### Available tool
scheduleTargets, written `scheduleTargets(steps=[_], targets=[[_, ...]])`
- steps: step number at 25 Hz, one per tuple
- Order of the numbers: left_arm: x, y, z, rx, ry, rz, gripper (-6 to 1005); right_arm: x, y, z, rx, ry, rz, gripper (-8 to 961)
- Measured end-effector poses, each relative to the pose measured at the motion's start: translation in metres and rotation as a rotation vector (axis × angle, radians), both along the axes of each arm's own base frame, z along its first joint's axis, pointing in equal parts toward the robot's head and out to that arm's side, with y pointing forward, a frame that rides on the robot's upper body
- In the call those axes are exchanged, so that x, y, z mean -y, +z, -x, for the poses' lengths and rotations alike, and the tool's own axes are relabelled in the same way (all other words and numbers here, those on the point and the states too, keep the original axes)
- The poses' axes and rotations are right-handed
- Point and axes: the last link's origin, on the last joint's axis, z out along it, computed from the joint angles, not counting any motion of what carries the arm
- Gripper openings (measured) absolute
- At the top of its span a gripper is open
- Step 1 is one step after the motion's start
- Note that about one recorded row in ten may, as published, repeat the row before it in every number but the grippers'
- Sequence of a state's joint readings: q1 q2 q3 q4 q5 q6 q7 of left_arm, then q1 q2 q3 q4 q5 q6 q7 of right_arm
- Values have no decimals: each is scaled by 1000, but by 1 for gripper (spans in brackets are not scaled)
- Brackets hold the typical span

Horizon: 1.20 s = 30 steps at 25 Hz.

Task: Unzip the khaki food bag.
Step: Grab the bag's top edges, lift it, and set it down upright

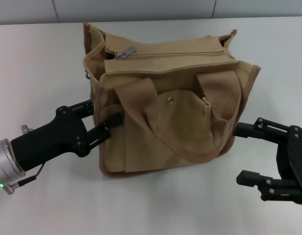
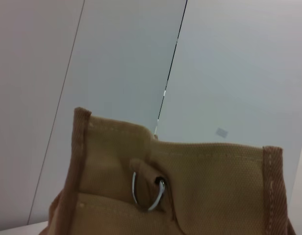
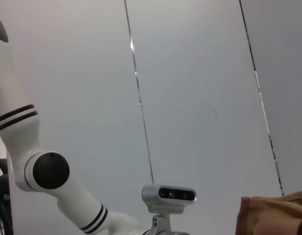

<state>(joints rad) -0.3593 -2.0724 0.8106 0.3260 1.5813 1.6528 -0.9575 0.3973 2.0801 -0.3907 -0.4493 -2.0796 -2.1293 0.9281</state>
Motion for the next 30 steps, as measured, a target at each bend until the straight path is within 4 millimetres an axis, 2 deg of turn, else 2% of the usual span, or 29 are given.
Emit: scheduleTargets(steps=[1,30], targets=[[0,0,0,0,-1,-1,432,0,0,0,0,0,0,798],[-1,11,4,24,18,-38,228,1,-1,0,-4,-3,4,798]])
